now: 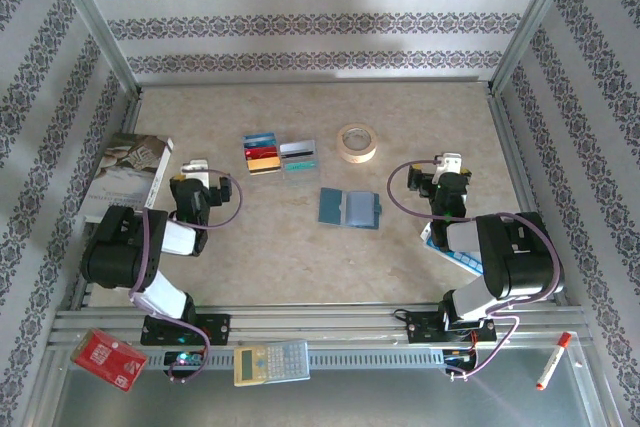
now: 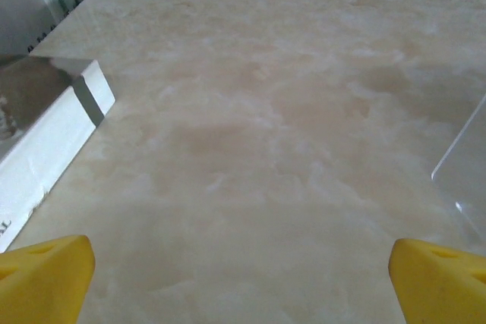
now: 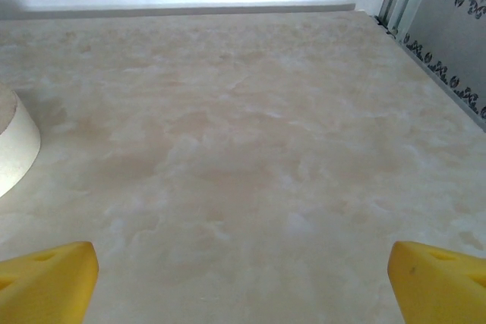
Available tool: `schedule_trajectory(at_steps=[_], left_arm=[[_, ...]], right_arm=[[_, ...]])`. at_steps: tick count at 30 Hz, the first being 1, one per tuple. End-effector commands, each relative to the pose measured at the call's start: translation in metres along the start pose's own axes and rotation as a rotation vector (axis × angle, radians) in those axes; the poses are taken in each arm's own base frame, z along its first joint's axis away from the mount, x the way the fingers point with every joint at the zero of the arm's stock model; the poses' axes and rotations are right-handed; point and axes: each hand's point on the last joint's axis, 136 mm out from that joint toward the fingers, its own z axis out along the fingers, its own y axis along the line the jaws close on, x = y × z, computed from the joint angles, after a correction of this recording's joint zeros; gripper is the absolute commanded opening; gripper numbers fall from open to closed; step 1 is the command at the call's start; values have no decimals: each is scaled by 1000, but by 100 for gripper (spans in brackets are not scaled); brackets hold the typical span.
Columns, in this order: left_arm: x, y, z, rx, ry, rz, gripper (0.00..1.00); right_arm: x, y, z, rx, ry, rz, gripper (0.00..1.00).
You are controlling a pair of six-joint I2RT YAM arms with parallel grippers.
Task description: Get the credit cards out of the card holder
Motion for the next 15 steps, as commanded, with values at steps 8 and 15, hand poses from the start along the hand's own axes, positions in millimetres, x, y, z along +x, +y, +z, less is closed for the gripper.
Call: schedule_trajectory(at_steps=[8,15], left_arm=[[-15,1,5,11,-39,-1,100],[-14,-5,8,70,-14,-7,100]], right_arm=[[-10,-7,1,32,-37,18,98],[-10,-7,2,32,-36,18,98]])
